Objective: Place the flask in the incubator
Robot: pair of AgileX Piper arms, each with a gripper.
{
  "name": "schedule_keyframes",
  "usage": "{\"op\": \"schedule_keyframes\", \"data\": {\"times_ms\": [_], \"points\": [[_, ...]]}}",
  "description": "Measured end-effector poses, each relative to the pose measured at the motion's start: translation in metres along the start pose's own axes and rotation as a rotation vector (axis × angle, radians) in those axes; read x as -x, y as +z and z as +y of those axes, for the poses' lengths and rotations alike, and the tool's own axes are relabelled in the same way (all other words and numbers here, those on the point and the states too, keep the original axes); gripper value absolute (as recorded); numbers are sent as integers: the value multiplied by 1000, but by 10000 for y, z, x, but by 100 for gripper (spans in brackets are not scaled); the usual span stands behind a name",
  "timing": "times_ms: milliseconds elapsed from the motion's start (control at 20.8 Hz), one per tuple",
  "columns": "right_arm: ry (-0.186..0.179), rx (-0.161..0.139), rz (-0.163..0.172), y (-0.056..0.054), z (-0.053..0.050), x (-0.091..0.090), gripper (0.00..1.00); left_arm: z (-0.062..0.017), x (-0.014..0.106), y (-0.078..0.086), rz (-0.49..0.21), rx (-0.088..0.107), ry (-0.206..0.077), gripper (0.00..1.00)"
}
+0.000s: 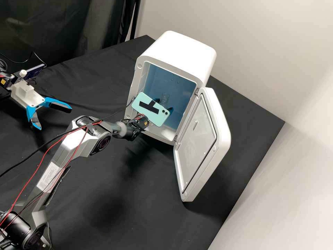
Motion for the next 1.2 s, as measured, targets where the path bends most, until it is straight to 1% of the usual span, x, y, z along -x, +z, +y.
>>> {"op": "schedule_keyframes", "data": {"times_ms": [144, 192, 481, 769, 1057, 1202], "points": [[0, 0, 0, 0, 0, 0, 0, 0, 0, 0, 0, 0, 0, 100], [0, 0, 0, 0, 0, 0, 100, 0, 0, 0, 0, 0, 0, 100], [0, 0, 0, 0, 0, 0, 100, 0, 0, 0, 0, 0, 0, 100], [-33, 0, -33, 32, -32, 0, 100, 0, 0, -1, 1, 0, 0, 100], [-39, 1, -42, 85, -60, -9, 100, 0, 0, -1, 1, 0, 0, 100], [-51, 14, -46, 105, -77, -11, 100, -1, -1, 2, -1, 0, -1, 100]]}}
